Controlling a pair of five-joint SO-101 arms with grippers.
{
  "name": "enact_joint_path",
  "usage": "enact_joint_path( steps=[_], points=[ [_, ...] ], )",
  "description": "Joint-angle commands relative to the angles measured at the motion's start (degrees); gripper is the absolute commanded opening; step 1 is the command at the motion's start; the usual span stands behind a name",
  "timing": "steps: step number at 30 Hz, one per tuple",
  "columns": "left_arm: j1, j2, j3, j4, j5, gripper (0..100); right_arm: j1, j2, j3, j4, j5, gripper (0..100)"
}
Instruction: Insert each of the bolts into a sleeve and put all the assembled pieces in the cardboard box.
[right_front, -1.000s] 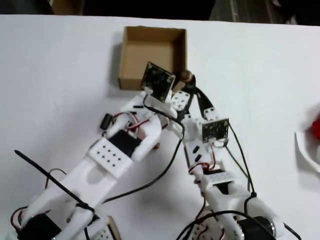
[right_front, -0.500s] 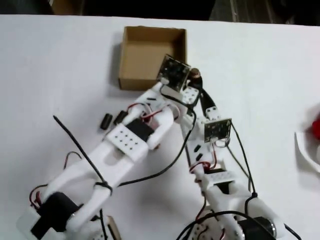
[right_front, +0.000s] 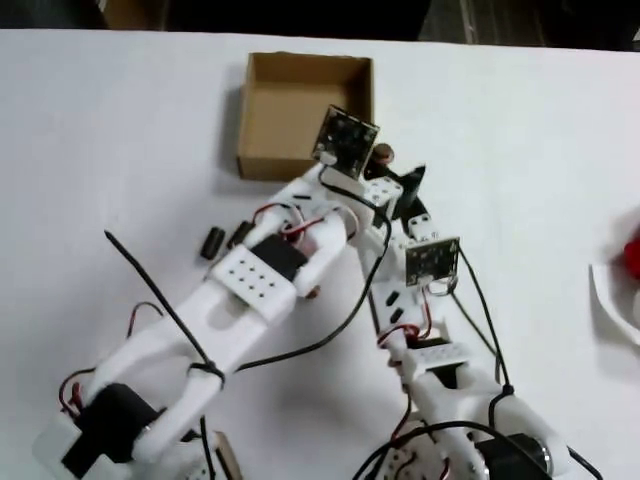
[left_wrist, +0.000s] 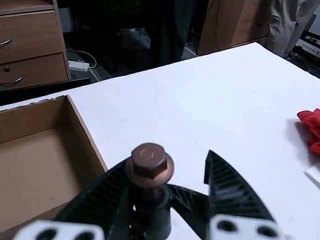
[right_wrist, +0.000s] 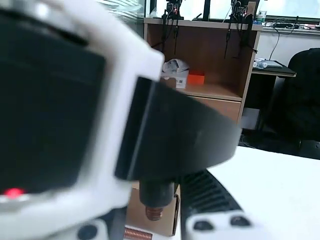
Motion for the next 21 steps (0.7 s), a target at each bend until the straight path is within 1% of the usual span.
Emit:
enact_joint_path(
  steps=[1,6,10,14,21],
  points=[
    [-0.8,0.0,-3.3,0.2,0.6,20,0.0,-0.6,-0.8,-1.5,0.4,1.9],
    [-1.1,0.0,-1.3,1.2,0.2,20,0.0,-0.6,-0.8,-1.5,0.4,1.9],
    [-2.8,0.0,-0.8,3.2,-3.0,20,0.0,-0.6,-0.8,-1.5,0.4,1.9],
    [-5.3,0.0,-1.4,3.4,-3.1,20,-0.1,-0.6,-0.8,-1.5,0.4,1.9],
    [-5.4,-0.3,-2.2,3.0,-2.7,20,-0.1,-0.3,-0.8,-1.5,0.3,1.9]
  ],
)
